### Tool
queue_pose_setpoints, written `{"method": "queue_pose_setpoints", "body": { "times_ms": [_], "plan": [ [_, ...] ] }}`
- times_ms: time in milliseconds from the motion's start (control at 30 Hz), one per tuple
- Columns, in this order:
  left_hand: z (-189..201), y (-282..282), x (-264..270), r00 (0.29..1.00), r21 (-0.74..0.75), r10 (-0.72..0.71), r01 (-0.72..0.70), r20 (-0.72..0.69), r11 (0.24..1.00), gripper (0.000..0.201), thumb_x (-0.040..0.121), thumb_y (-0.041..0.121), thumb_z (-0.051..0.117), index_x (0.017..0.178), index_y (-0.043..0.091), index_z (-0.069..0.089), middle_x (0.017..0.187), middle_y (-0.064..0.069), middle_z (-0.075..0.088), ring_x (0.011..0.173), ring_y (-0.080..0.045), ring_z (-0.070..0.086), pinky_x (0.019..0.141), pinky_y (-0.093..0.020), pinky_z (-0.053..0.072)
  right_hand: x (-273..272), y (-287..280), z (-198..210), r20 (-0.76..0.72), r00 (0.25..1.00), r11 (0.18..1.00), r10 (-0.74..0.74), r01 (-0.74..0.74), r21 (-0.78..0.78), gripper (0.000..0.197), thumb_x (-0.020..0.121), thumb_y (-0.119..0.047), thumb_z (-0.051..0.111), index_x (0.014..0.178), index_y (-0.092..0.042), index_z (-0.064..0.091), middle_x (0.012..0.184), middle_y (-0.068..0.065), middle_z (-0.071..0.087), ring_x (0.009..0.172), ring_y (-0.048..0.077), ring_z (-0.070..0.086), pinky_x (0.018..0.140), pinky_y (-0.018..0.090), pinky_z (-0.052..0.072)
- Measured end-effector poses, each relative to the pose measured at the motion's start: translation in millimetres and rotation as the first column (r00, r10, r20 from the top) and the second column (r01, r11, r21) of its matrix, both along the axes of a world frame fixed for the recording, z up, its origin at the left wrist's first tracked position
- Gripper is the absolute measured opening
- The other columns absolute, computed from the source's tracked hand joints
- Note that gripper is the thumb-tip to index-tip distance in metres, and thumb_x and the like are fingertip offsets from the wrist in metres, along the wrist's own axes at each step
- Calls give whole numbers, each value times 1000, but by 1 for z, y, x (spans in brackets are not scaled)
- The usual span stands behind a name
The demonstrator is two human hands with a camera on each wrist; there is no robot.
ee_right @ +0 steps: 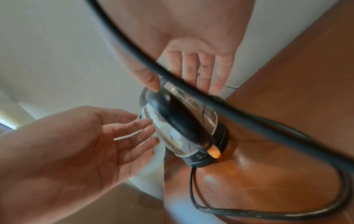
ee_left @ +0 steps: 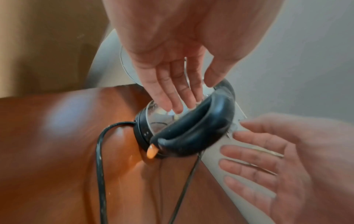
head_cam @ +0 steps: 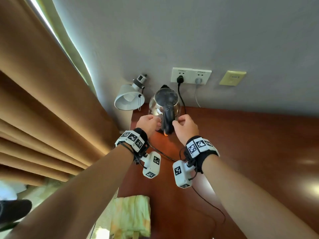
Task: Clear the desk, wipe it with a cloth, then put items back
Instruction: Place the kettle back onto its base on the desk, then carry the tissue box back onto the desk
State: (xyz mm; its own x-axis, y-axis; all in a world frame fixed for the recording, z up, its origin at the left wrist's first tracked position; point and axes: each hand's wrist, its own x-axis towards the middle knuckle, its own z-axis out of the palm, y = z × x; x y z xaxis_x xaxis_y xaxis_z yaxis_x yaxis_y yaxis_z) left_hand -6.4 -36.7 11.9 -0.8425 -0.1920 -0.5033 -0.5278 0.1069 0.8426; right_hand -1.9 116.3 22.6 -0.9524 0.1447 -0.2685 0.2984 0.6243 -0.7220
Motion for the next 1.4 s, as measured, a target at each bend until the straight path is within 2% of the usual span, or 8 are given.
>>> {"method": "queue_pose_setpoints", "body": {
  "times_ms": [100, 367, 467, 700, 933, 1067, 1233, 1400],
  "plan": [
    [9, 31, 14, 999, 93, -31, 30, 8, 995, 21, 98, 4, 51, 80, 6, 62, 65, -5, 56, 54, -14, 51, 43, -17, 42, 13, 26, 5, -39, 994, 993, -106, 108, 47, 16, 95, -27, 52, 95, -17, 64, 91, 1, 66, 90, 27, 59, 73, 32, 42],
    [30, 154, 34, 985, 95, -173, 175, -25, 980, 26, 99, 9, 50, 75, 10, 59, 66, -5, 57, 55, -14, 53, 52, -22, 45, 60, 148, 25, -116, 953, 954, -281, 291, 79, 23, 94, -27, 50, 84, -11, 64, 80, 7, 68, 83, 32, 61, 73, 39, 52],
    [38, 219, 44, 970, 94, -238, 241, -42, 966, 27, 100, 11, 50, 75, 10, 59, 65, -5, 56, 55, -15, 52, 53, -23, 45, 83, 212, 31, -116, 925, 928, -362, 370, 49, 22, 93, -28, 51, 82, -13, 63, 80, 5, 67, 84, 32, 61, 72, 38, 51],
    [46, 406, 91, 923, 101, -380, 384, -51, 918, 28, 98, 6, 52, 70, 10, 55, 54, -2, 50, 38, -10, 44, 42, -20, 36, 161, 386, 43, -124, 856, 863, -501, 506, 4, 21, 94, -29, 49, 86, -16, 63, 89, 5, 67, 86, 30, 58, 67, 31, 37],
    [64, 590, 150, 829, 72, -553, 559, -86, 826, 23, 95, 4, 55, 73, 11, 58, 61, -4, 56, 51, -16, 51, 53, -25, 42, 252, 569, 62, -134, 741, 752, -658, 658, -50, 15, 95, -30, 50, 96, -21, 63, 103, 3, 65, 99, 28, 58, 81, 35, 45],
    [71, 682, 175, 754, 57, -644, 654, -127, 754, 21, 93, 2, 54, 75, 10, 61, 64, -5, 59, 53, -18, 55, 57, -25, 47, 293, 649, 72, -123, 679, 685, -724, 728, -20, 19, 96, -28, 49, 101, -17, 64, 100, 2, 63, 99, 28, 52, 82, 34, 36],
    [66, 797, 195, 664, 90, -736, 747, -130, 659, 16, 94, 8, 56, 79, 10, 63, 69, -6, 63, 60, -20, 60, 71, -33, 49, 315, 740, 67, -134, 582, 592, -802, 804, -53, 15, 92, -27, 50, 79, -22, 55, 94, 7, 66, 92, 33, 58, 81, 40, 49],
    [47, 898, 183, 639, 94, -760, 769, -117, 632, 16, 95, 10, 56, 81, 9, 63, 71, -5, 61, 58, -19, 58, 60, -29, 45, 303, 825, 58, -142, 559, 567, -817, 823, -26, 13, 92, -26, 53, 80, -21, 56, 91, 5, 65, 90, 31, 57, 77, 35, 45]
  ]
}}
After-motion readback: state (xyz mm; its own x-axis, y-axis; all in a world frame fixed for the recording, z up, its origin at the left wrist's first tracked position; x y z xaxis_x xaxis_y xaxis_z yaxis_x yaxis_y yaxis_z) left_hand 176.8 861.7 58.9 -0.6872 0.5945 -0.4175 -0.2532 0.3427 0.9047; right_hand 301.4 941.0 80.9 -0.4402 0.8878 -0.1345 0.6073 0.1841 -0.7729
